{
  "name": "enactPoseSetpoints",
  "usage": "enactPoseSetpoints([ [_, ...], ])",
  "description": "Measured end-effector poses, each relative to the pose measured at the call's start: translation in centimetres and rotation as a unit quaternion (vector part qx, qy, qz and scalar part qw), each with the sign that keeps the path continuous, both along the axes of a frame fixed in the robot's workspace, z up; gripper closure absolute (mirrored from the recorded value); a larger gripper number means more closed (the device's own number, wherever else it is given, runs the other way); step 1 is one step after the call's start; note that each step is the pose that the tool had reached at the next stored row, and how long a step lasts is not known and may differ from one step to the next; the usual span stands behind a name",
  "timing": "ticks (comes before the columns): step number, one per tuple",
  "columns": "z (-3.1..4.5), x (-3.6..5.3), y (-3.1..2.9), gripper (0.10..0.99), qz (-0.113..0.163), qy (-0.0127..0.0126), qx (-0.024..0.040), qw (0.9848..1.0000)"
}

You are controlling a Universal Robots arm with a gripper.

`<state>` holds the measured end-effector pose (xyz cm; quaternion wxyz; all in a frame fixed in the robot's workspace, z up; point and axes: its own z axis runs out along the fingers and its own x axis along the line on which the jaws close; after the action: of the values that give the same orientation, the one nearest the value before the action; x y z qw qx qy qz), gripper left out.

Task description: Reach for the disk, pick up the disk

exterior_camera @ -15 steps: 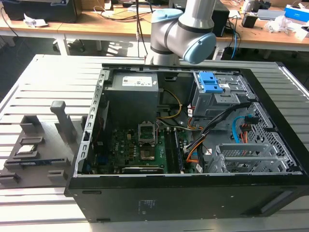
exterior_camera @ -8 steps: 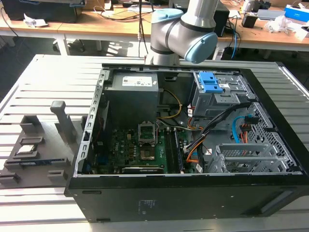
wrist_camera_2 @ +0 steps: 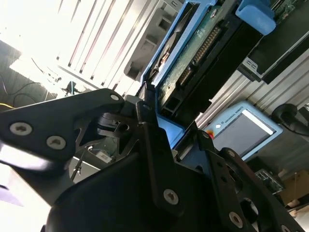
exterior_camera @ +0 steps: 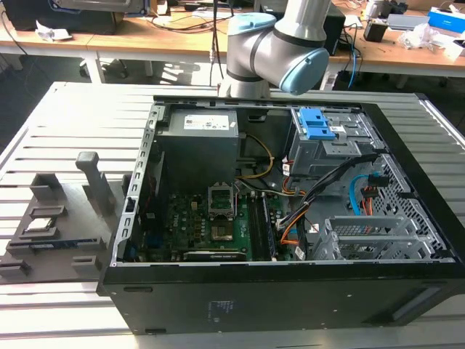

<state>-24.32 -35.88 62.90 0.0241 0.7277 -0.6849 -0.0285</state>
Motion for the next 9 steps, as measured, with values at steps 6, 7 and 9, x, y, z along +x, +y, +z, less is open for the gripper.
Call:
enactPoseSetpoints([
  [6,-0.85,0.69,0.0,0.718,0.0,0.0001,0.0253,0.9997],
  [7,-0.85,0.77,0.0,0.718,0.0,0.0001,0.0359,0.9994],
  [9,-0.85,0.91,0.0,0.718,0.0,0.0001,0.0566,0.9984],
])
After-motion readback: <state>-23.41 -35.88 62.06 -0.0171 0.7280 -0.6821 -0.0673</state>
